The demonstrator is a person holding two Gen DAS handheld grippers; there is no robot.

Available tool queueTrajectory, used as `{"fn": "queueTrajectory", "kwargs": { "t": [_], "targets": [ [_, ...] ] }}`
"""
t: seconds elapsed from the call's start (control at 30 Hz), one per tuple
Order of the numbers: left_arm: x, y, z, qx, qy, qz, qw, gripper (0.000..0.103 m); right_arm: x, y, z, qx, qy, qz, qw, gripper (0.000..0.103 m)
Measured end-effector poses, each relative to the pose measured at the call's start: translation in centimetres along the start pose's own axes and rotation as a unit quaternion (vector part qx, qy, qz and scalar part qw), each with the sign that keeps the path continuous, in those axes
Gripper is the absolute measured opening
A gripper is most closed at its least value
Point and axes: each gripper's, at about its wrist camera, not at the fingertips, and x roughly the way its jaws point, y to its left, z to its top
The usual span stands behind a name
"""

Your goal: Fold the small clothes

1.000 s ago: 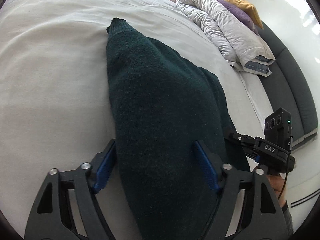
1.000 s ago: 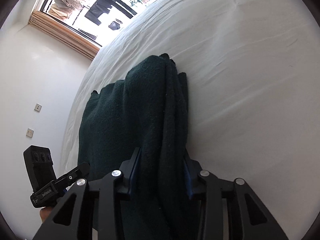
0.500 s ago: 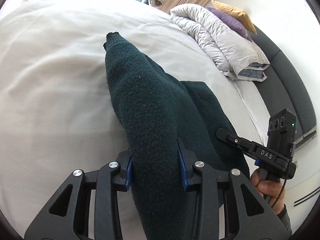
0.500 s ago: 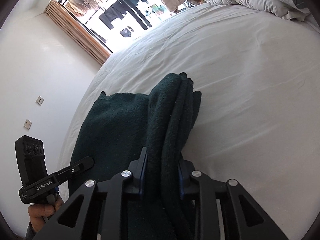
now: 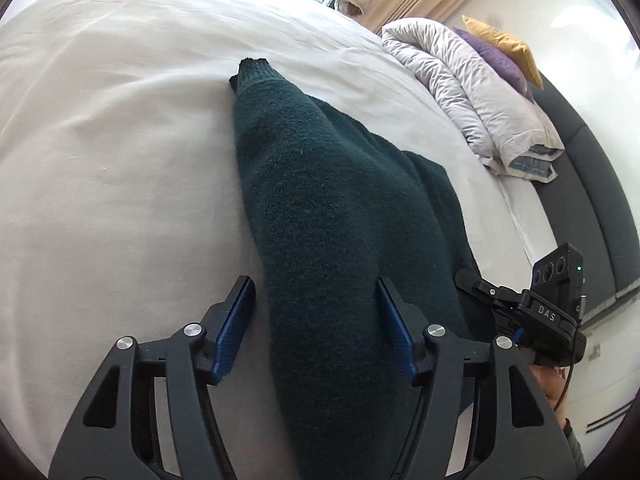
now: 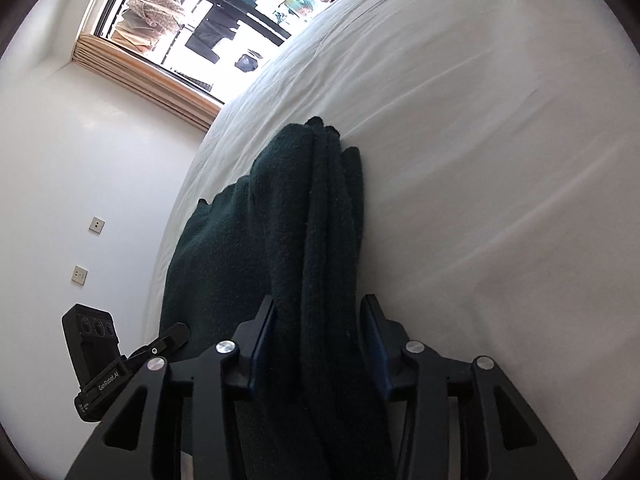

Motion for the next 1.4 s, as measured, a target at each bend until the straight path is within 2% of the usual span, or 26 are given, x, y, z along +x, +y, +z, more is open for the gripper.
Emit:
{"fn": "queueTrajectory", "kwargs": {
  "t": [0.07,0.13,0.2,0.23,0.33,0.37,0.4,0.5,0.53,0.57,0.63,0.7,0.8,0.93,1.0,1.1,1.17,1.23,1.3,1.4],
  "targets": [
    [-1.6,-0.5,-0.5,0.018,-0.02,0.022,0.9994,0.061,-1.8,0.2,-0.3,-0.006,-0.018,-0.028,0.999,0.064],
    [-4.4,-1.7,-1.6,0.056,-0.057,0.055,0.9953,0.061,-4.4,1.0,-1.4,-0.021,-0.053,-0.062,0.996,0.064],
    [-8.1,-3.4,-3.4,0.105,-0.103,0.094,0.9847,0.062,-7.2,2.1,-3.1,-0.038,-0.081,-0.08,0.993,0.064],
    [-9.9,-4.1,-4.4,0.125,-0.122,0.112,0.9783,0.067,-8.6,3.0,-4.1,-0.053,-0.095,-0.089,0.99,0.065],
    [-16.0,-7.2,-8.2,0.175,-0.2,0.163,0.9502,0.086,-12.6,6.5,-7.5,-0.112,-0.134,-0.125,0.977,0.074],
    [-18.2,-8.3,-9.7,0.188,-0.23,0.176,0.9384,0.095,-13.8,7.9,-8.8,-0.131,-0.147,-0.135,0.971,0.076],
    [-20.4,-9.2,-11.2,0.198,-0.259,0.192,0.9254,0.101,-15.0,9.4,-10.2,-0.152,-0.161,-0.146,0.964,0.08],
    [-26.7,-12.0,-16.2,0.223,-0.333,0.243,0.8836,0.103,-18.1,14.2,-13.7,-0.202,-0.209,-0.162,0.943,0.094],
    [-28.2,-12.9,-17.5,0.228,-0.348,0.253,0.8736,0.103,-18.9,15.5,-14.8,-0.214,-0.223,-0.162,0.937,0.098],
    [-29.9,-13.6,-18.9,0.23,-0.358,0.263,0.8659,0.103,-19.8,16.8,-15.9,-0.224,-0.239,-0.161,0.931,0.103],
    [-32.5,-14.9,-21.5,0.229,-0.367,0.276,0.8584,0.103,-22.3,19.0,-18.5,-0.237,-0.271,-0.159,0.919,0.103],
    [-34.6,-15.8,-23.7,0.223,-0.356,0.291,0.8598,0.103,-24.7,20.7,-20.8,-0.247,-0.29,-0.159,0.911,0.103],
    [-37.5,-17.0,-27.0,0.224,-0.345,0.282,0.8666,0.103,-27.0,23.1,-23.3,-0.259,-0.312,-0.167,0.899,0.103],
    [-40.3,-17.8,-30.2,0.193,-0.322,0.277,0.8843,0.103,-29.3,24.9,-27.0,-0.278,-0.333,-0.185,0.882,0.103],
    [-41.1,-17.9,-31.2,0.18,-0.311,0.28,0.8904,0.103,-29.7,25.3,-28.3,-0.288,-0.329,-0.194,0.878,0.103],
    [-41.8,-17.5,-32.7,0.155,-0.279,0.29,0.9024,0.103,-30.2,25.2,-29.7,-0.281,-0.306,-0.22,0.883,0.103],
    [-41.8,-17.0,-33.4,0.134,-0.257,0.294,0.9106,0.103,-30.3,24.6,-30.0,-0.262,-0.289,-0.223,0.893,0.103],
    [-42.0,-16.7,-34.4,0.121,-0.246,0.281,0.9197,0.103,-30.6,24.1,-30.2,-0.246,-0.277,-0.215,0.904,0.103],
    [-41.4,-16.3,-34.3,0.121,-0.24,0.277,0.9226,0.103,-30.8,24.2,-30.6,-0.247,-0.267,-0.217,0.906,0.103],
    [-40.7,-16.3,-34.4,0.12,-0.232,0.274,0.9255,0.103,-31.2,25.2,-31.4,-0.259,-0.261,-0.223,0.903,0.103]
  ]
}}
